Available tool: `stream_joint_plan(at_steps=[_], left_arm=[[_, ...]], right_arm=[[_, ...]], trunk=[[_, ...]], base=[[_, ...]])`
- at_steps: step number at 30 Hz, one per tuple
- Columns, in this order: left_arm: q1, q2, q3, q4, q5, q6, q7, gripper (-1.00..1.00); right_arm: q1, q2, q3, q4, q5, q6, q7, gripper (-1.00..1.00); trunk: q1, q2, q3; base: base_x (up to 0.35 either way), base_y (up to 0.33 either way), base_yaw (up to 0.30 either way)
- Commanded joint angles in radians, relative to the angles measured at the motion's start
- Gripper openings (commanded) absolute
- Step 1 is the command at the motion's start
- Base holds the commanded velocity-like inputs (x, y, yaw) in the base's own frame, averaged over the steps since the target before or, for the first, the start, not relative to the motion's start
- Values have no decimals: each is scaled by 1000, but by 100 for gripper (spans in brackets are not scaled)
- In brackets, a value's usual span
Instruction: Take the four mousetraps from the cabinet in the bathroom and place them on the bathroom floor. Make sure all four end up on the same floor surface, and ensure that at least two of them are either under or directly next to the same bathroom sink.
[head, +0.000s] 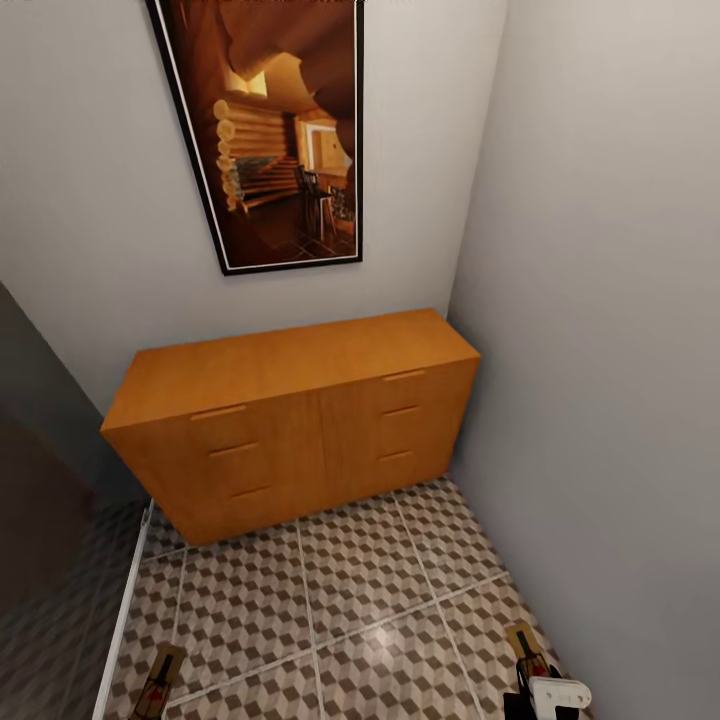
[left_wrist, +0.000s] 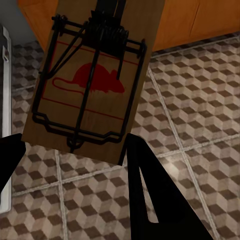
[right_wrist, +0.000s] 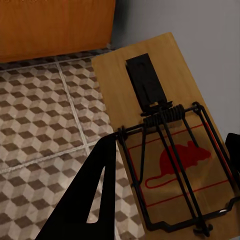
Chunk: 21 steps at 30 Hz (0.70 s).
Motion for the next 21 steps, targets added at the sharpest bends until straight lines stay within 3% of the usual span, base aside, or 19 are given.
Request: stream_joint_plan(at_steps=[1,21], left_arm=[[-1,-1,-5,3,8,-4,-7,-100],[-2,-1,-5,3,8,-4,-7,-100]], right_arm=[[-1,-1,9,-1,-5,-2,-8,-100],[-1,-1,9,-1,-5,-2,-8,-100]], trunk=[[1,-2,-1],[1,-2,12]], base=[[0,0,0],[0,0,0]])
